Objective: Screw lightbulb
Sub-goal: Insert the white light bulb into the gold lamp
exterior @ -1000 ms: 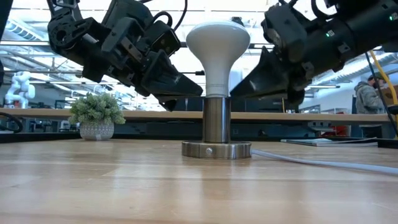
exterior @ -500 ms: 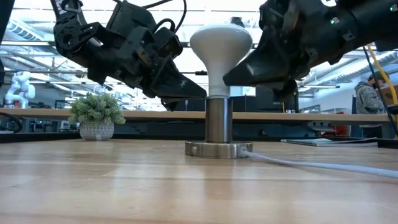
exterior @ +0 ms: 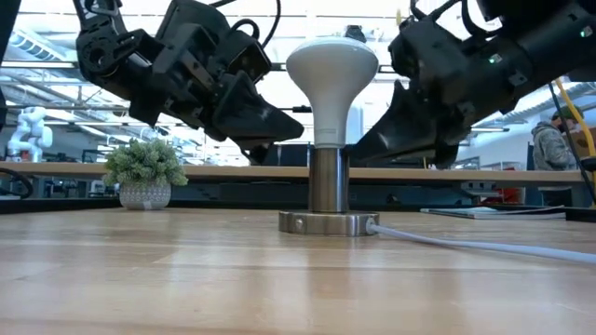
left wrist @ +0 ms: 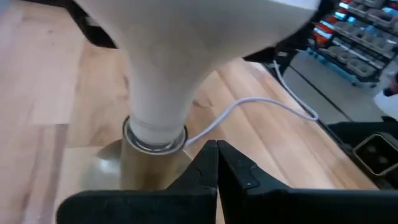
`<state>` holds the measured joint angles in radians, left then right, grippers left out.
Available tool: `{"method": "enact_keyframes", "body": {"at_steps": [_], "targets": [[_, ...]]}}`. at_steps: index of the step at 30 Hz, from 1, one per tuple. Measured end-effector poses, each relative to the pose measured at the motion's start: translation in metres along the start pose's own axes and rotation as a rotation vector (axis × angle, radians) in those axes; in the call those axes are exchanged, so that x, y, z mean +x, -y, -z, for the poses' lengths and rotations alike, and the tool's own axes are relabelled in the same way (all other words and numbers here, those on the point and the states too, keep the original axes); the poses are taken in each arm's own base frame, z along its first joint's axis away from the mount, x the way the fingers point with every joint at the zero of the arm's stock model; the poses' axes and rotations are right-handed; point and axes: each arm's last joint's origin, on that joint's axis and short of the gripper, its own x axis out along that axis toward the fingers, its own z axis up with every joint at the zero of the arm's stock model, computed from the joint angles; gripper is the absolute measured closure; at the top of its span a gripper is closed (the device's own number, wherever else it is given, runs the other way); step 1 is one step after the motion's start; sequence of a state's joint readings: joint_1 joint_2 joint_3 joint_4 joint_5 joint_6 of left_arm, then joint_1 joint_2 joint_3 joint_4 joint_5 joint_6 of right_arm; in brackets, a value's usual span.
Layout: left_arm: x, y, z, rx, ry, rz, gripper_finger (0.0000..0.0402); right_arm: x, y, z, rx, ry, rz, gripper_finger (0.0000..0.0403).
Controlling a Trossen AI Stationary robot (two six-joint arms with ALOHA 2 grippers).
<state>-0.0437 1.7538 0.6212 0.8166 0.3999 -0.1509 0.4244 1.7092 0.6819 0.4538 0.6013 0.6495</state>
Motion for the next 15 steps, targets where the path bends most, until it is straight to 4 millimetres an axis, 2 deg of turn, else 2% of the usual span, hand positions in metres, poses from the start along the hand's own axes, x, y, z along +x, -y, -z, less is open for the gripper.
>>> {"method": "enact_keyframes", "body": {"at_steps": [4,15], "targets": [[-0.001,-0.003,-0.001,0.002,0.01,-0.051,0.0402,0.0,0.0,-0.004,0.004,0.074,0.056,0.0403],[-0.004,-0.011,-0.002,-0.003,0.024,-0.095,0.0402,-0.001,-0.003,-0.01,-0.022,0.131,0.035,0.0403]]}}
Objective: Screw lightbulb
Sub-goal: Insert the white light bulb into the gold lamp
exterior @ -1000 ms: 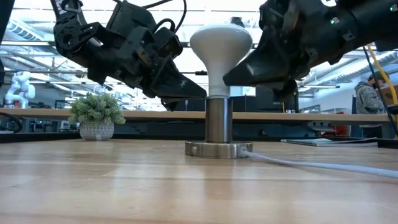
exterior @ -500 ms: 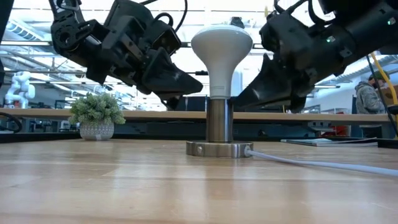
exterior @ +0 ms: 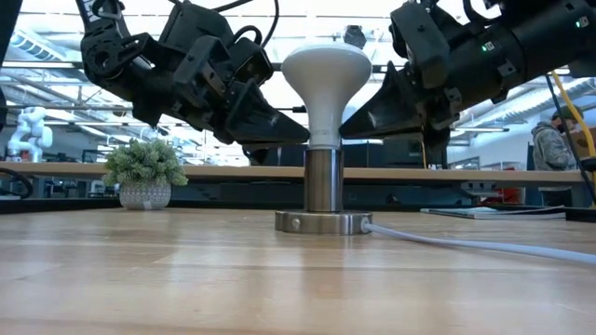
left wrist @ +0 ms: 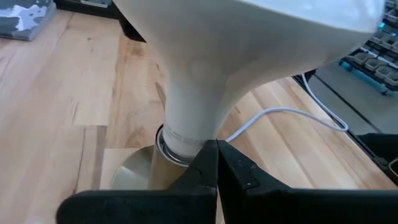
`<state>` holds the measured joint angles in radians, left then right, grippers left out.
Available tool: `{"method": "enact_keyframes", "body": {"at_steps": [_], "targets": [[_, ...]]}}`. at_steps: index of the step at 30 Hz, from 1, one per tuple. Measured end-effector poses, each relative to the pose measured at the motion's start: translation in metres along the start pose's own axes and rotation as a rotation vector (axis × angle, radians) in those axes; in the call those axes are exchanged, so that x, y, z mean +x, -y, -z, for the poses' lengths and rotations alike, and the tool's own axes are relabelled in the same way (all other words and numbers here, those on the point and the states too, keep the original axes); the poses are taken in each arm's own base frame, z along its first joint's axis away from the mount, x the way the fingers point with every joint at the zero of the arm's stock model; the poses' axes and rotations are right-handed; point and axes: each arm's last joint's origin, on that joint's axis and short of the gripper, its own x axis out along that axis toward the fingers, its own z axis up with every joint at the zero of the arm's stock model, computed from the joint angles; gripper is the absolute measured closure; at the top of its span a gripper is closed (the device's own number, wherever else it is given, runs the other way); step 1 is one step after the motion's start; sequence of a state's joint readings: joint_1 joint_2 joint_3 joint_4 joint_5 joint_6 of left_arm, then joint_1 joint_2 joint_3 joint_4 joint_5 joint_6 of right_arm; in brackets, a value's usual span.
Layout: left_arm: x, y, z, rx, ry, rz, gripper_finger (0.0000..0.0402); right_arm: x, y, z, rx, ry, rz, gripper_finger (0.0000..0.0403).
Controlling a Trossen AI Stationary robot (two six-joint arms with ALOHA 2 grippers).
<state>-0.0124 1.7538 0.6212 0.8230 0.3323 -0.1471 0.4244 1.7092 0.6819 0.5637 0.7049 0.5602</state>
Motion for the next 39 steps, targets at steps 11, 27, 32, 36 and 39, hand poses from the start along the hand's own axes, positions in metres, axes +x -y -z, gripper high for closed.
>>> {"method": "enact_keyframes", "body": {"at_steps": [11,27,32,36,39], "targets": [[0.0,-0.004,0.001,-0.007,-0.001,-0.093,0.0402,-0.001,-0.008,-0.002,-0.015,-0.049,-0.187,0.0403],[0.0,0.0,0.0,-0.002,-0.006,0.005,0.0402,0.0,0.005,0.003,0.025,0.006,0.087,0.0403],[-0.002,-0.005,0.0,-0.006,0.0,-0.028,0.0402,0.0,0.002,0.001,0.004,-0.001,0.031,0.0403],[-0.002,-0.007,-0.001,-0.004,0.007,-0.038,0.0402,0.0,0.0,0.0,0.006,-0.005,-0.011,0.0403],[-0.002,-0.008,-0.001,-0.003,0.012,-0.063,0.0402,0.0,-0.001,-0.001,0.014,-0.008,-0.032,0.0403]]}}
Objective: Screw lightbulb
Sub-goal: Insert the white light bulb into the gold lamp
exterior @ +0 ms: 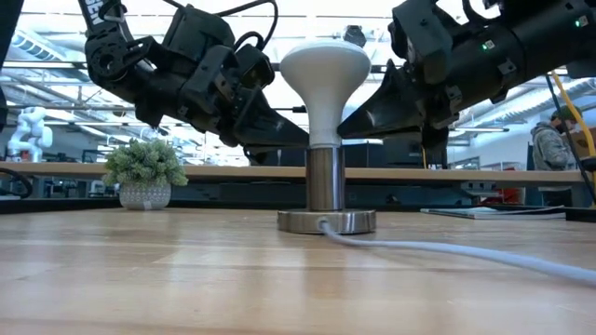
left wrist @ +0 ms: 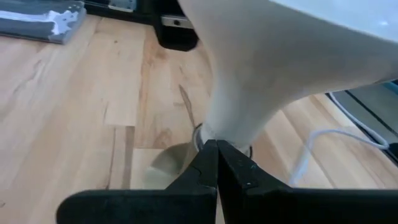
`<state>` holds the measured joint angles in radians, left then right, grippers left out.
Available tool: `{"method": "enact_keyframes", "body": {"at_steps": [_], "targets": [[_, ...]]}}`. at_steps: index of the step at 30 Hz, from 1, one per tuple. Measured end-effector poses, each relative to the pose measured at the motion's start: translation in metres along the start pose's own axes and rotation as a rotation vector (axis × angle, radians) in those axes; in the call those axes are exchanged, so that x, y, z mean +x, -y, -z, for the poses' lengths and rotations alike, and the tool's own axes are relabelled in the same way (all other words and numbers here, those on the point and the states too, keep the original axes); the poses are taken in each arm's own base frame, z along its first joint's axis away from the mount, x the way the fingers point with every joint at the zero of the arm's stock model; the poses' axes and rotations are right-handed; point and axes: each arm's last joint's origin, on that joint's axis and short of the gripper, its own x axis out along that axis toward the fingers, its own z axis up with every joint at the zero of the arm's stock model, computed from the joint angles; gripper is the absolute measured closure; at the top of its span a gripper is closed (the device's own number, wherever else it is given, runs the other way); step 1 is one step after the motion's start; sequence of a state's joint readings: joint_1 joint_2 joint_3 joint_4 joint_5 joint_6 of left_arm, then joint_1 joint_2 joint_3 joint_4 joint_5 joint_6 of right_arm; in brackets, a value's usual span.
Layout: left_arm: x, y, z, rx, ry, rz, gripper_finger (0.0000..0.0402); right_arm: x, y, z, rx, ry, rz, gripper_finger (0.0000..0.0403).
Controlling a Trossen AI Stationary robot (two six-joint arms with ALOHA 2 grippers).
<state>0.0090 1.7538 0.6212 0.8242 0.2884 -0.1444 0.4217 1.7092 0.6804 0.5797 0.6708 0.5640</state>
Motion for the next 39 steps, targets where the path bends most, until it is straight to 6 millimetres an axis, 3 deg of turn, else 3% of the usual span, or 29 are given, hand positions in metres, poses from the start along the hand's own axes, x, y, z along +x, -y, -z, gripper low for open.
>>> {"method": "enact_keyframes", "body": {"at_steps": [11,22,31,39], "targets": [[0.0,-0.002,0.003,-0.019,-0.031,-0.044,0.0402,-0.001,-0.007,-0.002,-0.018,-0.038,-0.157,0.0403],[0.0,0.004,0.008,-0.085,-0.1,0.121,0.0402,-0.001,0.003,0.008,0.026,-0.134,-0.047,0.0403],[0.0,0.005,0.005,-0.063,-0.065,0.134,0.0402,-0.01,0.008,-0.008,0.015,-0.031,0.099,0.0403],[0.0,0.006,0.002,-0.033,-0.035,0.143,0.0402,-0.006,0.009,-0.011,0.029,-0.031,0.066,0.0403]]}}
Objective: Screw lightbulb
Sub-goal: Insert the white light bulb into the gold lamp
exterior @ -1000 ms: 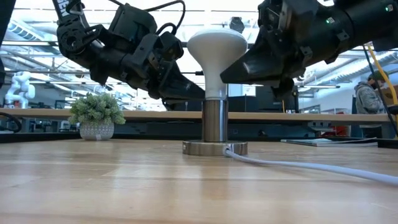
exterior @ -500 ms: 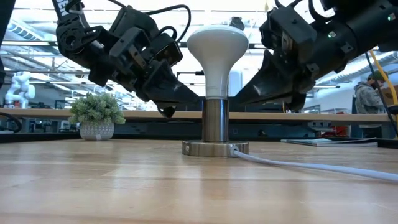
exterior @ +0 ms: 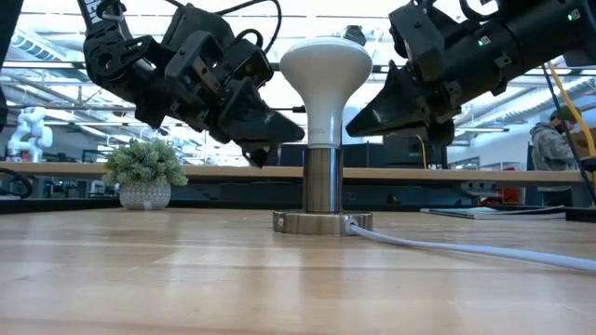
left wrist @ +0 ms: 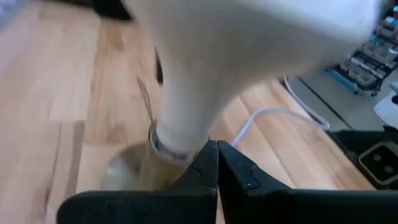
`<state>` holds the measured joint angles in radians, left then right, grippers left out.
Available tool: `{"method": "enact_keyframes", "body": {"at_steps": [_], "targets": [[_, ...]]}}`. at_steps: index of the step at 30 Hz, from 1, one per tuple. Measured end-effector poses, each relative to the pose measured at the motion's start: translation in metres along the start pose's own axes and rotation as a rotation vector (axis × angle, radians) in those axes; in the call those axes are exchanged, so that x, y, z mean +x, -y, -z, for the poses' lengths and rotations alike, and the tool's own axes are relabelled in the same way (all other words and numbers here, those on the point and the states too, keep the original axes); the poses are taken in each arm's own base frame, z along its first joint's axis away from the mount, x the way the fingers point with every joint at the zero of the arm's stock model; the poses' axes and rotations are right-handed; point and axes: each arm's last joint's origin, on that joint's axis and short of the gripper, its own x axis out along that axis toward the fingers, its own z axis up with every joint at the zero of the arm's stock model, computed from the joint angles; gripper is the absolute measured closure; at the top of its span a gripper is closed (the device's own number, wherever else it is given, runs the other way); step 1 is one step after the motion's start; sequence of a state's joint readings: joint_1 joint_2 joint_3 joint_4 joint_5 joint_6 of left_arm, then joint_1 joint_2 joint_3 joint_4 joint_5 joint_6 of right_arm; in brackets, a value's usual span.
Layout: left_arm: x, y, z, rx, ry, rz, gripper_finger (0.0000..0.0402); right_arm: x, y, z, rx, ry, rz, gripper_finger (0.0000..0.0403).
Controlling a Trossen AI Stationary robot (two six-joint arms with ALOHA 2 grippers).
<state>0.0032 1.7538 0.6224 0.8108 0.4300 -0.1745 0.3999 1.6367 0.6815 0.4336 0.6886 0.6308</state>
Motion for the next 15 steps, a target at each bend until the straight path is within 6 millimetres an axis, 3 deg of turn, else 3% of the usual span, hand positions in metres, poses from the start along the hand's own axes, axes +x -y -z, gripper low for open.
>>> {"method": "enact_keyframes", "body": {"at_steps": [15], "targets": [[-0.0016,-0.0027,-0.003,0.031,0.037,-0.028,0.0401,0.005,-0.0057,0.0024,0.024,0.021,-0.078,0.0403]]}}
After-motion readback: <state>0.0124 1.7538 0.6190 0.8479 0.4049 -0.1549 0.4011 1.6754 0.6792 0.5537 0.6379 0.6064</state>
